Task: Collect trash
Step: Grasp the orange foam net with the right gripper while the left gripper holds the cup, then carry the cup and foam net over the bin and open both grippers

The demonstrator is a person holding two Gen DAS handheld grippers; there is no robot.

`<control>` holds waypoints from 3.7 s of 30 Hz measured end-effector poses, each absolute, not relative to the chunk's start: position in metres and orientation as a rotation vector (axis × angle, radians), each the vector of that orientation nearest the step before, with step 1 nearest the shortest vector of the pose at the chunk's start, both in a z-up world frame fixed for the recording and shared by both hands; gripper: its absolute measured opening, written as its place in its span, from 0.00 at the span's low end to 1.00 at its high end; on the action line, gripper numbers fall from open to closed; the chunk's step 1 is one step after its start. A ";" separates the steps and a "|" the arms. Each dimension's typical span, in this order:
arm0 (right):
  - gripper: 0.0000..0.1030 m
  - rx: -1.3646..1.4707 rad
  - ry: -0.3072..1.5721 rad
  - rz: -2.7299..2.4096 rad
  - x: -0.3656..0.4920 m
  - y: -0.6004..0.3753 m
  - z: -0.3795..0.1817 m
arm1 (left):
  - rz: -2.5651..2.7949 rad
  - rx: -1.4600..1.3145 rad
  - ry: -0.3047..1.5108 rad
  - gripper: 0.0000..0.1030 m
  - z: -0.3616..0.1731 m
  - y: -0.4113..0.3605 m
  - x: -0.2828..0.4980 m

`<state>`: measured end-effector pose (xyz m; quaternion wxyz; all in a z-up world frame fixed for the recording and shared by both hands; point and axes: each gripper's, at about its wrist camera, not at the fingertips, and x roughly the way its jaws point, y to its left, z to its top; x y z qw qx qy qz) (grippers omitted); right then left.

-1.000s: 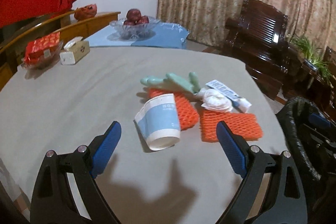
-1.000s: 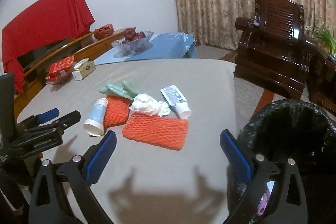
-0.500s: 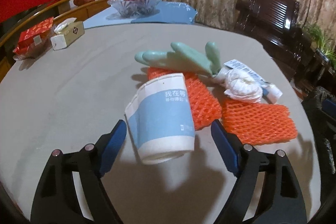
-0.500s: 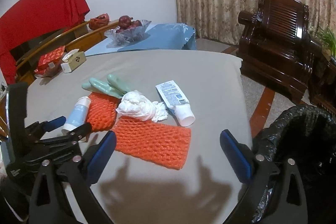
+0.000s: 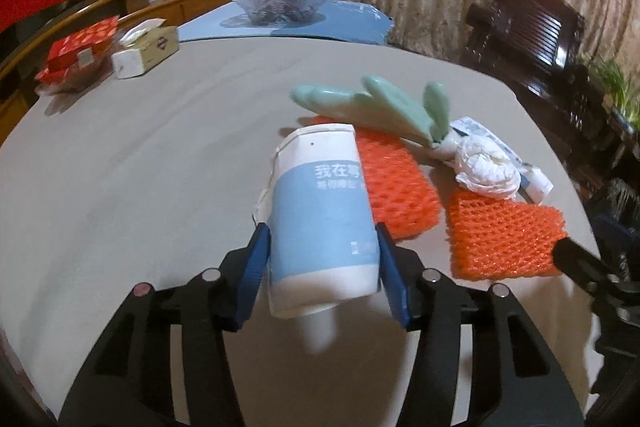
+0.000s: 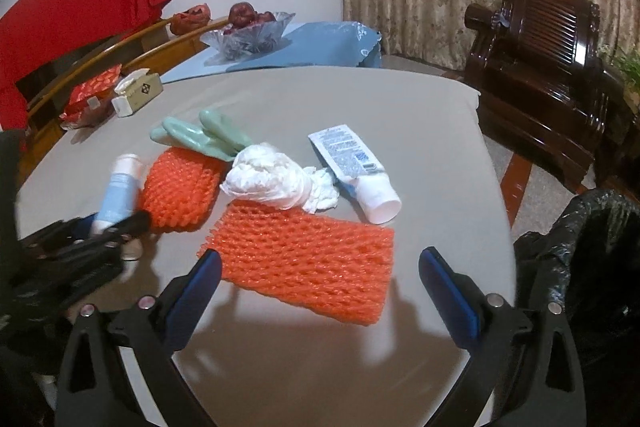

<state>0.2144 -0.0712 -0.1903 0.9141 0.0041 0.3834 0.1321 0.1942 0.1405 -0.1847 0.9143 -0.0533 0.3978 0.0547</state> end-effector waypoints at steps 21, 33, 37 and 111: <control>0.81 -0.001 0.887 0.225 0.240 -0.047 -0.221 | 0.080 -0.128 0.839 0.47 -0.178 0.140 0.178; 0.19 0.067 0.884 0.323 0.225 -0.048 -0.212 | 0.056 -0.109 0.829 0.48 -0.168 0.128 0.168; 0.18 0.083 0.857 0.345 0.216 -0.053 -0.198 | 0.042 -0.103 0.818 0.48 -0.159 0.122 0.163; 0.18 0.135 0.514 -0.013 0.048 -0.300 -0.042 | -0.444 0.013 0.588 0.48 -0.051 -0.137 0.089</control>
